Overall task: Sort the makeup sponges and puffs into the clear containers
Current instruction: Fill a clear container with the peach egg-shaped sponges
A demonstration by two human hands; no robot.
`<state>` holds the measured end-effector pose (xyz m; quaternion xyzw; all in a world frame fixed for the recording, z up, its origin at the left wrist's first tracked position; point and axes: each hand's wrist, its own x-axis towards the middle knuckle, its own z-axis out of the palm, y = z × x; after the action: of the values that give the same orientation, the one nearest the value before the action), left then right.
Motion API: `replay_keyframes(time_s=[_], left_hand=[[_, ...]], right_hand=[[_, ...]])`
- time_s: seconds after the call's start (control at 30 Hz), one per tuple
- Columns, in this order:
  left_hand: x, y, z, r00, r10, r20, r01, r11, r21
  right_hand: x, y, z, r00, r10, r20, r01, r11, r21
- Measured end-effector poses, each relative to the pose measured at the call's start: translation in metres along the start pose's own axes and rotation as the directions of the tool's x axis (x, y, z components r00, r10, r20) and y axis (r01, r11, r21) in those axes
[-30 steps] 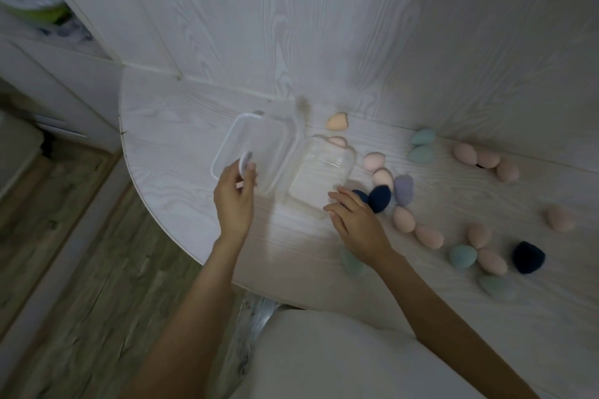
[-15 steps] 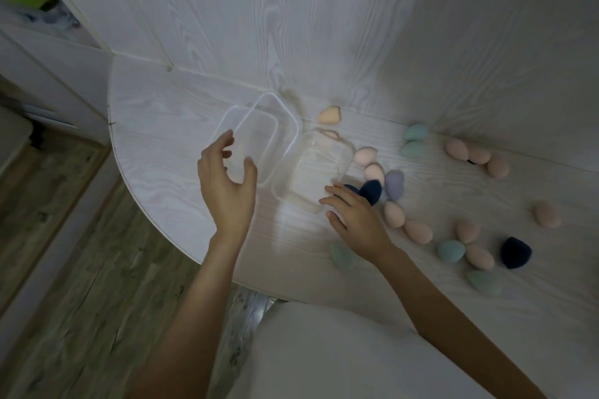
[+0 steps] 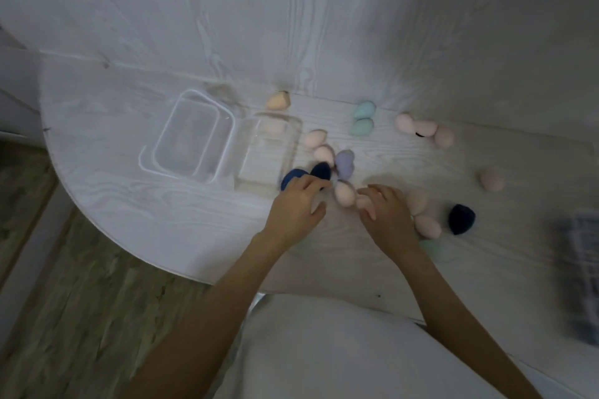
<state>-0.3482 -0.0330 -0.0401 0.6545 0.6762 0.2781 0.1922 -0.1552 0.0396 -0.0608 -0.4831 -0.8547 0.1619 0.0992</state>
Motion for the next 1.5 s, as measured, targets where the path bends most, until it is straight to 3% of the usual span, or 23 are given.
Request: replay_keyframes(time_s=[0.1,0.2,0.37,0.5,0.7,0.8,0.9,1.0,1.1,1.17,1.27,1.4,1.5], left_hand=[[0.015,0.002,0.013,0.996,-0.087,0.014,0.087,0.996,-0.014],[0.040,0.002,0.019,0.992,-0.121,0.025,0.121,0.992,0.023],[0.089,-0.004,0.023,0.961,-0.275,0.031,0.267,0.950,0.160],[0.107,-0.014,0.025,0.914,-0.371,0.162,0.323,0.910,0.261],[0.113,-0.010,0.026,0.905,-0.390,0.169,0.332,0.897,0.292],[0.109,-0.006,0.024,0.908,-0.398,0.131,0.364,0.904,0.226],[0.099,0.001,0.009,0.958,-0.285,0.015,0.279,0.947,0.158],[0.074,0.010,-0.023,0.966,-0.203,-0.162,0.191,0.978,-0.086],[0.038,-0.001,-0.061,0.933,-0.295,-0.206,0.204,0.904,-0.375],[0.012,-0.025,-0.078,0.908,-0.379,-0.177,0.281,0.866,-0.414],[-0.010,-0.059,-0.082,0.891,-0.446,-0.083,0.411,0.871,-0.270],[-0.014,-0.068,-0.061,0.925,-0.361,-0.123,0.363,0.932,-0.003],[-0.011,-0.062,-0.051,0.894,-0.423,-0.146,0.419,0.906,-0.053]], right_hand=[[-0.006,0.017,0.004,0.989,0.088,0.123,-0.079,0.994,-0.073],[-0.002,0.017,0.003,0.980,0.132,0.148,-0.119,0.989,-0.093],[0.012,0.013,-0.002,0.975,0.082,0.207,-0.059,0.991,-0.118],[0.020,0.019,-0.009,0.987,0.105,0.123,-0.103,0.994,-0.019],[0.018,0.020,-0.014,0.988,0.157,-0.009,-0.154,0.976,0.152],[0.013,0.012,-0.016,0.985,0.172,-0.023,-0.161,0.954,0.252],[0.014,0.003,-0.018,0.983,0.181,-0.034,-0.159,0.927,0.339],[0.018,-0.009,-0.024,0.979,0.190,-0.073,-0.139,0.888,0.439],[0.028,-0.030,-0.026,0.973,0.209,-0.104,-0.120,0.831,0.543],[0.039,-0.051,-0.025,0.979,0.195,-0.059,-0.117,0.774,0.623],[0.058,-0.083,-0.020,0.990,0.139,0.012,-0.109,0.722,0.684],[0.081,-0.113,-0.003,0.997,0.066,0.040,-0.076,0.723,0.687],[0.096,-0.123,0.009,0.998,0.020,0.063,-0.056,0.763,0.644]])
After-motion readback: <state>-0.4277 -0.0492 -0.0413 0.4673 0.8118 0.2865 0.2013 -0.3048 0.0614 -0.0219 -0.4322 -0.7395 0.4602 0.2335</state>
